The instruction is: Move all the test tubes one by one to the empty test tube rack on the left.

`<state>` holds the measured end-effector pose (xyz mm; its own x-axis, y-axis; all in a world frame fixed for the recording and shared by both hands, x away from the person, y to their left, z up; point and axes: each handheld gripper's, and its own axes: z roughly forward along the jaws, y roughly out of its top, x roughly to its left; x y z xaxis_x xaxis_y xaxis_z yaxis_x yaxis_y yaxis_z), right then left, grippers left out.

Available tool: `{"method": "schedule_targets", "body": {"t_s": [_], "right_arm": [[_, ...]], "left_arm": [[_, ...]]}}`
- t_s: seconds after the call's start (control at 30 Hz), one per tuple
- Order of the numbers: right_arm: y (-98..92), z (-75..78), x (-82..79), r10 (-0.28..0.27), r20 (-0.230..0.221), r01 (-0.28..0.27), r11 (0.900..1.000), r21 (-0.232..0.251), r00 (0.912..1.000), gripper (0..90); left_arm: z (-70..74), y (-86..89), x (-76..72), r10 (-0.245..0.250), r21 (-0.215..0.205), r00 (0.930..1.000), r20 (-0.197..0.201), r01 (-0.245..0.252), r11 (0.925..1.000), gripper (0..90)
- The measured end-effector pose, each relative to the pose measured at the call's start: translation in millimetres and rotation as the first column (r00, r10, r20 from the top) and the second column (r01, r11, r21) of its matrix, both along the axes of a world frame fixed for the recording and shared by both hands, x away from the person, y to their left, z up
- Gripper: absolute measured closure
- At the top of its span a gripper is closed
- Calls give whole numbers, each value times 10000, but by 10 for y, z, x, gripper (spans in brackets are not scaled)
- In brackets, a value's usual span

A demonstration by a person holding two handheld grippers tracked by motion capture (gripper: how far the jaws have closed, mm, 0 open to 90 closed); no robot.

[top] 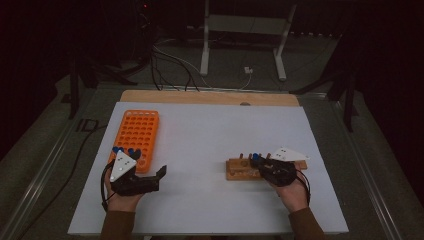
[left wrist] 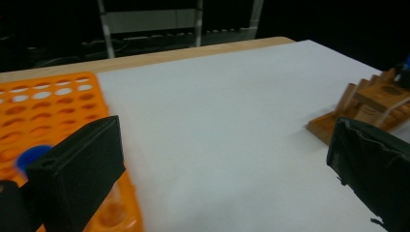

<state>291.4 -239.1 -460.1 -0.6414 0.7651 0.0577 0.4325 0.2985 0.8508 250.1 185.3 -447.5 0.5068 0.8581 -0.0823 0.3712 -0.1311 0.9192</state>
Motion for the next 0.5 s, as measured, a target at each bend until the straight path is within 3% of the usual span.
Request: {"method": "schedule_targets", "body": {"t_s": [0.5], "right_arm": [[-67,257,-71,-361,839,315,9979,564,9958,775]], "left_arm": [[-12,-359,74,-1118,175,9933,-307,1124,9935,9]]}}
